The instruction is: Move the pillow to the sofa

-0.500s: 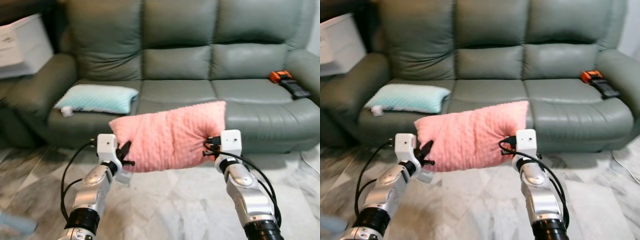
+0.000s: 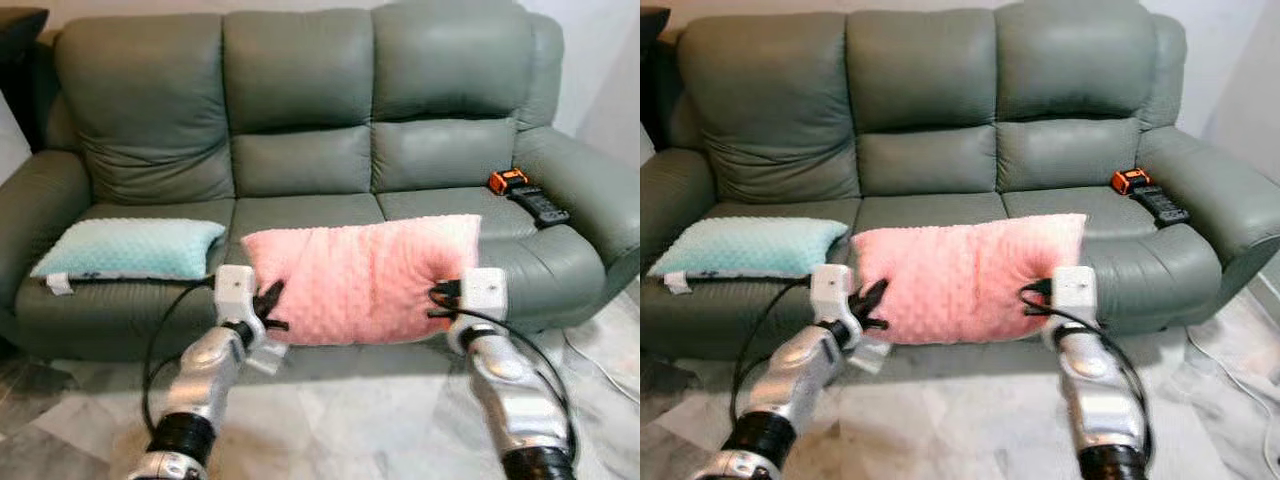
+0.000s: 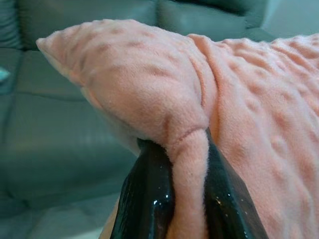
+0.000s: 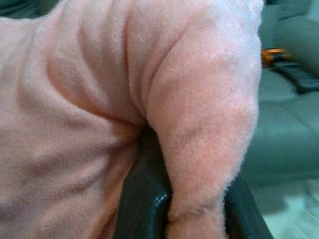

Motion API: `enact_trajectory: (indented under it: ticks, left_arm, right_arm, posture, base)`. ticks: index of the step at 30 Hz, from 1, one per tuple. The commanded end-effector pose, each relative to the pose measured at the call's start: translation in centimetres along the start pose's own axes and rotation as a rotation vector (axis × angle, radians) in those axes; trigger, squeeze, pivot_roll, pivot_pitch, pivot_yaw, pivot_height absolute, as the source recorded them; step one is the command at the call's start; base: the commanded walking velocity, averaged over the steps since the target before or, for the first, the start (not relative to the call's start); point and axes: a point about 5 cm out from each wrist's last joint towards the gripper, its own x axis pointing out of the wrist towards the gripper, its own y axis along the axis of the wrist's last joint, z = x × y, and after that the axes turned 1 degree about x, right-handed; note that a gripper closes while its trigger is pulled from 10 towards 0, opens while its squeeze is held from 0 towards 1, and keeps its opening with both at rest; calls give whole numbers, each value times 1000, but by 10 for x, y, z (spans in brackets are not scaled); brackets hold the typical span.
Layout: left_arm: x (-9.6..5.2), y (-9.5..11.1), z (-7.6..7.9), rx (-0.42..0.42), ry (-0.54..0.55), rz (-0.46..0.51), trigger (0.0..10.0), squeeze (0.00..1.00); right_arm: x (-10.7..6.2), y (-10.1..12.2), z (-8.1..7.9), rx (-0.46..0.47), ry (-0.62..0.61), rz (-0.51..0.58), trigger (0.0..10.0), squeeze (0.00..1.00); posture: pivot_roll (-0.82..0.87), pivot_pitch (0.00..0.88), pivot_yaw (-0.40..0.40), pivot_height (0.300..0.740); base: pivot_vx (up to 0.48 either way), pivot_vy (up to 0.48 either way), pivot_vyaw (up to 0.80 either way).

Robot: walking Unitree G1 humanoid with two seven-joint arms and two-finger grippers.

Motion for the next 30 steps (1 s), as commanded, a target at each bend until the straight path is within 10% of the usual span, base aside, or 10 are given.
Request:
enact_trajectory:
  ticks: [1, 30]
  left_arm:
    - [4, 6, 4, 9, -11, 21, 10000, 0]
    - [7, 5, 5, 11, 1, 0, 10000, 0]
  right_arm:
    - [-1, 6, 6, -10, -15, 27, 10000, 0]
    - [-2, 3, 9, -19, -13, 23, 10000, 0]
  posture:
    - [-120, 8, 24, 740]
    - [-127, 0, 23, 740]
  base:
    - [480, 0, 0]
    - [389, 175, 0]
